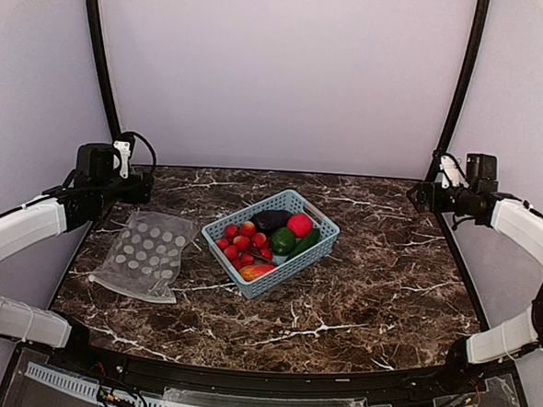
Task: Place the food in the zip-top bag and seal the zipper
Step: Adjust the bin at the corner of the board.
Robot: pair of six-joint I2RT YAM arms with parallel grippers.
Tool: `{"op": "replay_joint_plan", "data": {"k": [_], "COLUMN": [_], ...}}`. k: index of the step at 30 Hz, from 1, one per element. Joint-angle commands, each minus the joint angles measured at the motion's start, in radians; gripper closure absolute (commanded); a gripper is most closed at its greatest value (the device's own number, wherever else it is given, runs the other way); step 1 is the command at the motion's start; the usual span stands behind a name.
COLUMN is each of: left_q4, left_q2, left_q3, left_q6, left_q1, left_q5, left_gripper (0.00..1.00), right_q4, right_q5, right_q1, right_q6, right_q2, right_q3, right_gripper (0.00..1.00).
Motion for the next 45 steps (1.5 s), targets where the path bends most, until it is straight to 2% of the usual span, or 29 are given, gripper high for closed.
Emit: {"op": "replay_joint_plan", "data": {"k": [1,8,14,18,22,26,28,29,31,36,41,45], "left_q4": [0.094,0.132,0.108,0.052,-0.098,-0.172,-0.206,-0.225,-0.278,-0.358,-0.386,-0.396], "left_q2": [-0.011,0.008,0.022,0.045,0.118,0.219,0.284,0.334,0.409,0.542,0.615,0.653], "left_q3": [-0.055,-0.069,-0.050,-0.009,0.105,0.207,0.259,0.308,0.384,0.515,0.557,0.573], "left_q6": [-0.023,-0.009,0.006,0.001,0.006,-0.035,-0.049,-0.053,-0.064,-0.083,-0.070,-0.034], "left_q1": [0.040,0.070,0.034,-0.037,-0.131,-0.159,-0.168,-0.171,-0.180,-0.189,-0.202,-0.207], "left_q5": [0.143,0.396,0.522,0.508,0.398,0.488,0.566,0.585,0.584,0.582,0.575,0.553], "left_gripper": [0.11,0.29,0.34,0.35,0.34,0.34,0.29,0.25,0.24,0.33,0.39,0.48], "right_q4": [0.110,0.134,0.089,0.083,0.083,0.085,0.085,0.085,0.084,0.070,0.056,0.055], "right_q5": [-0.056,-0.190,-0.376,-0.448,-0.466,-0.511,-0.537,-0.550,-0.574,-0.570,-0.571,-0.578], "right_q1": [-0.027,-0.053,-0.060,-0.061,-0.062,-0.063,-0.064,-0.063,-0.063,-0.061,-0.059,-0.056], "right_q6": [-0.017,-0.168,-0.260,-0.295,-0.309,-0.308,-0.299,-0.296,-0.298,-0.331,-0.335,-0.332], "right_q2": [-0.059,-0.118,-0.130,-0.133,-0.137,-0.137,-0.134,-0.134,-0.137,-0.134,-0.124,-0.117], "right_q3": [-0.082,-0.188,-0.196,-0.199,-0.206,-0.211,-0.211,-0.211,-0.215,-0.216,-0.207,-0.205], "right_gripper": [0.01,0.01,0.04,0.05,0.05,0.05,0.06,0.06,0.07,0.08,0.08,0.08]}}
